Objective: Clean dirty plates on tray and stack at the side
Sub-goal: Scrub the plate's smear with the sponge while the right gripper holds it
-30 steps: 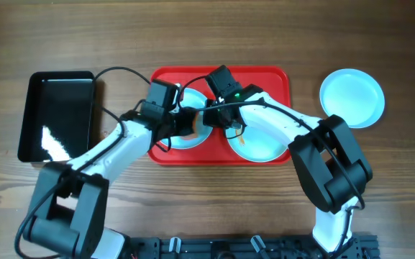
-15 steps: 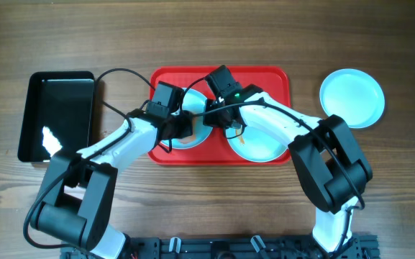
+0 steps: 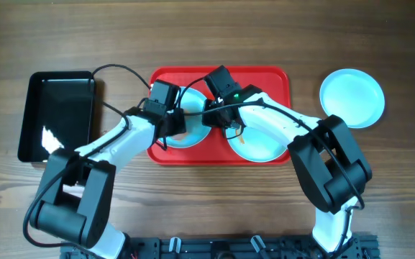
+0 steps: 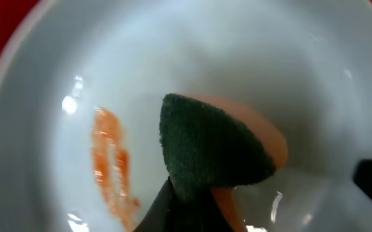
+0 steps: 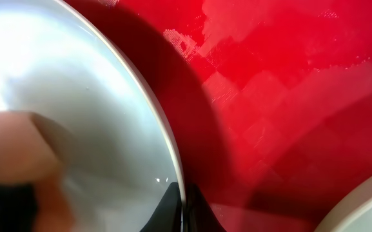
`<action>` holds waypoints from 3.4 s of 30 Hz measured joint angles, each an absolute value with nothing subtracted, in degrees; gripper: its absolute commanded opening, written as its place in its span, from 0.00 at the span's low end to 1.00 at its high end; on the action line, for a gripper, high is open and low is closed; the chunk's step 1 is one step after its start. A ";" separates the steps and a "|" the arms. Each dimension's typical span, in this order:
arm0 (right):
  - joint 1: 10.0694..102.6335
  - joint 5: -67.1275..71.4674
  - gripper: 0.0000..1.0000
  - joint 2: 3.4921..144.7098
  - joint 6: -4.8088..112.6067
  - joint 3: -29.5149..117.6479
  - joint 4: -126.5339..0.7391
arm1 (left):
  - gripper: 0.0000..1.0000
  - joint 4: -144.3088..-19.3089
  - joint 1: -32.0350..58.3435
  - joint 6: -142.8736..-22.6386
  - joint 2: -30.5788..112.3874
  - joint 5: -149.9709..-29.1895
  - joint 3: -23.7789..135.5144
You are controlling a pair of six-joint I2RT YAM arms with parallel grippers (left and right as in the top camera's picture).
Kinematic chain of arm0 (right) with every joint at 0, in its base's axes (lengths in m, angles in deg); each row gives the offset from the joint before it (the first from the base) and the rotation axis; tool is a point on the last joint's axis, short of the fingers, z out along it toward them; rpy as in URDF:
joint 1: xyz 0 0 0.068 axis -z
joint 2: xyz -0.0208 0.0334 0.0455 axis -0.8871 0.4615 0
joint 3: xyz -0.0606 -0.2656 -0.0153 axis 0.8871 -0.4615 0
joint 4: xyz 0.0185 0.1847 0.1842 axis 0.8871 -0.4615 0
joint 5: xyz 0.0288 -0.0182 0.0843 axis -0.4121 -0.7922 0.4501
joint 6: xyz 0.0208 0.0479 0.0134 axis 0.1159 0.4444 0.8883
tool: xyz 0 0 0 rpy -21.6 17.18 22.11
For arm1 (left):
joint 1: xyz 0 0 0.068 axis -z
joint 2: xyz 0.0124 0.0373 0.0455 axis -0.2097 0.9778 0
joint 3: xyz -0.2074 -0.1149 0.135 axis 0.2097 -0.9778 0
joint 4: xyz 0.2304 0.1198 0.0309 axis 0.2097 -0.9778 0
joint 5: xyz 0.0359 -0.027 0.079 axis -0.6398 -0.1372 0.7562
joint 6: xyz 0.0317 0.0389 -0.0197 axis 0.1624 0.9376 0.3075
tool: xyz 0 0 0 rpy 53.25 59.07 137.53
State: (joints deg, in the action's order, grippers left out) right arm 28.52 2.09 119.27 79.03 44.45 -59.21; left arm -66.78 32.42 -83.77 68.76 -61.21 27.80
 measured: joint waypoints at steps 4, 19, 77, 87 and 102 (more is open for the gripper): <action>28.52 2.05 0.04 119.27 79.01 44.45 -59.21 | 0.04 -66.10 30.96 -82.48 68.80 -57.54 27.83; 28.47 1.98 0.04 119.27 79.03 44.45 -59.21 | 0.04 -63.44 28.62 -78.09 68.65 -54.63 27.56; 28.43 1.77 0.05 119.27 79.01 44.43 -59.15 | 0.04 -66.02 23.35 -84.14 70.29 -64.55 29.25; 28.43 1.74 0.04 119.27 79.01 44.43 -59.35 | 0.04 -70.37 21.82 -83.66 58.73 -75.55 26.40; 28.43 1.77 0.04 119.27 79.01 44.43 -59.32 | 0.04 -69.69 28.62 -87.55 63.47 -83.11 26.40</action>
